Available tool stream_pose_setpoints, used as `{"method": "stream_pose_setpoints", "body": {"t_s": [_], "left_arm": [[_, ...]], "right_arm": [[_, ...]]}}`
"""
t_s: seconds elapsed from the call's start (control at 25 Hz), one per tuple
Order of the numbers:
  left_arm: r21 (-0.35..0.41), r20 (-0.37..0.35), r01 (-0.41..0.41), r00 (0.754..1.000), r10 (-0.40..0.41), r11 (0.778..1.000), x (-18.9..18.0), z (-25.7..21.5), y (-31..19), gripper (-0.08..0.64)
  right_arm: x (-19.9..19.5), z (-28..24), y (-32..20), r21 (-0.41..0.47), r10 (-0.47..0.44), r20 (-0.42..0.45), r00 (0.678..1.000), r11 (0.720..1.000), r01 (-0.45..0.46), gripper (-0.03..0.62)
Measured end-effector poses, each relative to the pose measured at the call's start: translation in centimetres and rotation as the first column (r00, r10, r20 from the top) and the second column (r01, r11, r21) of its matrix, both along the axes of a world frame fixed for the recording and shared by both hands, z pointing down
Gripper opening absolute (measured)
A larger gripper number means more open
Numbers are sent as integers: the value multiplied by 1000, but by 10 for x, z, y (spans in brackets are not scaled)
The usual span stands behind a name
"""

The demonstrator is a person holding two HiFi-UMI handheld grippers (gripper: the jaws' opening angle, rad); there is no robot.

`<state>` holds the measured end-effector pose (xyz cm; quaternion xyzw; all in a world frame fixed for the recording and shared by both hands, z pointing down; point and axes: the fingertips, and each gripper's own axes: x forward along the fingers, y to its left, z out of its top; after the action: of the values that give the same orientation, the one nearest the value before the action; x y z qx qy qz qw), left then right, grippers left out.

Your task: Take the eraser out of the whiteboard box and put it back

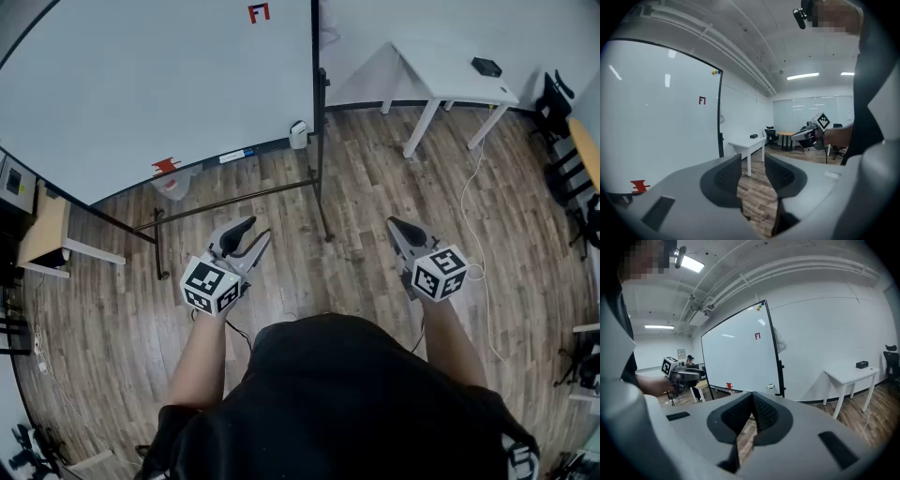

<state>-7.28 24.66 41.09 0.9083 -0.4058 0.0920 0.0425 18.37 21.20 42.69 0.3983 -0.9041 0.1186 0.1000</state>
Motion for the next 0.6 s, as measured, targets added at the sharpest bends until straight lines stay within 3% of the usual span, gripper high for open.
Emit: {"method": "stream_pose_setpoints", "body": {"t_s": [0.28,0.6], "left_arm": [[-3,-7,-2,1000,2,1000,14,2,-6,163],[-24,7,17,1000,-17,1000,15,4,-8,163]], "right_arm": [[11,13,1,-23,-11,-20,1000,1000,10,-5],[24,4,-15,-19,18,19,1000,1000,-17,-5]]}}
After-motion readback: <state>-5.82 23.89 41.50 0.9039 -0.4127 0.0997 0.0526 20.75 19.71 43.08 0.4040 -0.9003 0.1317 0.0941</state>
